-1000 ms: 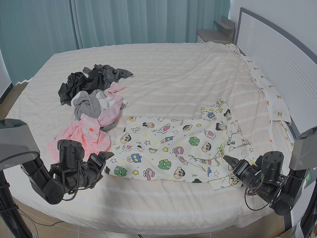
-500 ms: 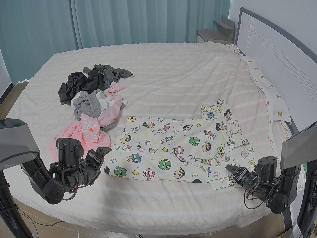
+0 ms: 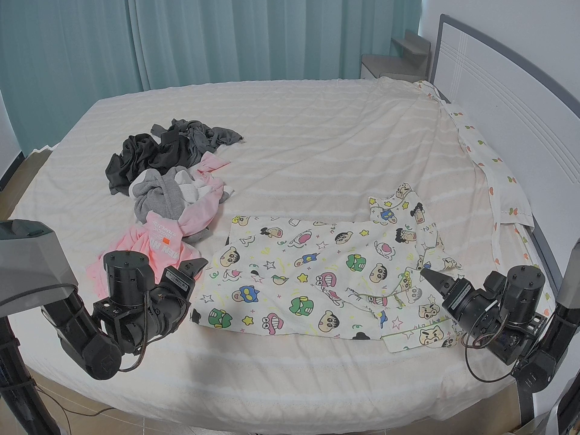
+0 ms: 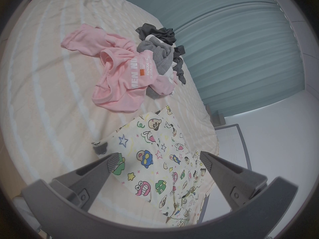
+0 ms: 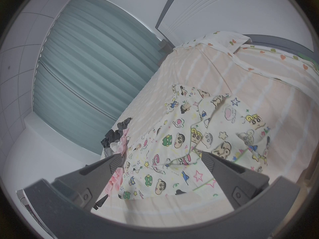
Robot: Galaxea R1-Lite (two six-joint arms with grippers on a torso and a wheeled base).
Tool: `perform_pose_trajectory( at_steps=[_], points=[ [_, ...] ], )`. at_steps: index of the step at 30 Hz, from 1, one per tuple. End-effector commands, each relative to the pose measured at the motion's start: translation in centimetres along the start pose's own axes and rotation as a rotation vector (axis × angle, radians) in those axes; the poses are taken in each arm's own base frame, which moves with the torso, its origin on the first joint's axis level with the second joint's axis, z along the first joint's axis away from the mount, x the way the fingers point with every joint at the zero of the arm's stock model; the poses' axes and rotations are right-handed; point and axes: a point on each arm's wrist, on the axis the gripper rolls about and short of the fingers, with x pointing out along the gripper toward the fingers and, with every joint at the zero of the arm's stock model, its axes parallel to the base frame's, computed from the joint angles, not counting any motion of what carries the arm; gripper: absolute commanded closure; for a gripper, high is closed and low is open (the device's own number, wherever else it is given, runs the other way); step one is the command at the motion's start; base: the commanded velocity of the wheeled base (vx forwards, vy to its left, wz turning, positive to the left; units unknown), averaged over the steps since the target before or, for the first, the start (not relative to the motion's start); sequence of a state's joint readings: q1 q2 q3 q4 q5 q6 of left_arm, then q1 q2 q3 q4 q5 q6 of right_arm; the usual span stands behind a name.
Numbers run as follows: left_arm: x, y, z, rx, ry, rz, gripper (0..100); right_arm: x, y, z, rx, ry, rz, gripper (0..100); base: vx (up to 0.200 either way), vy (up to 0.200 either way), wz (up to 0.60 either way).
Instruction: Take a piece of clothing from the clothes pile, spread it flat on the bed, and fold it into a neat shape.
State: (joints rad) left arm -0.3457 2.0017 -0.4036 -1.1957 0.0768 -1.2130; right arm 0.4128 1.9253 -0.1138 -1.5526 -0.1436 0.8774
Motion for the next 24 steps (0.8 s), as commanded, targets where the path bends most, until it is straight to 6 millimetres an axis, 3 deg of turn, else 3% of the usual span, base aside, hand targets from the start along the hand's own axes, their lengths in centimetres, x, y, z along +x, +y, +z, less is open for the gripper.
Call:
perform_pose_trajectory(
  at_steps=[1,4,19,24],
  points=[
    [0.0,0.2,-0.2,0.005,0.006,0.004,0,-0.5,0.6,0.4,0.003,-0.022,0.033,0,0.2,0.0,0.0],
    [0.2,0.3,-0.7,0.018,0.013,0.015,0,-0.6,0.6,0.4,0.003,-0.021,0.034,0,0.2,0.0,0.0],
    [0.1,0.3,-1.5,0.021,0.025,-0.012,0,-0.4,0.4,0.2,0.003,-0.011,0.024,0,0.0,0.0,0.0],
    [0.1,0.2,-1.5,0.021,0.025,-0.013,0,-0.4,0.4,0.2,0.001,-0.012,0.023,0,0.0,-0.2,0.0]
  ],
)
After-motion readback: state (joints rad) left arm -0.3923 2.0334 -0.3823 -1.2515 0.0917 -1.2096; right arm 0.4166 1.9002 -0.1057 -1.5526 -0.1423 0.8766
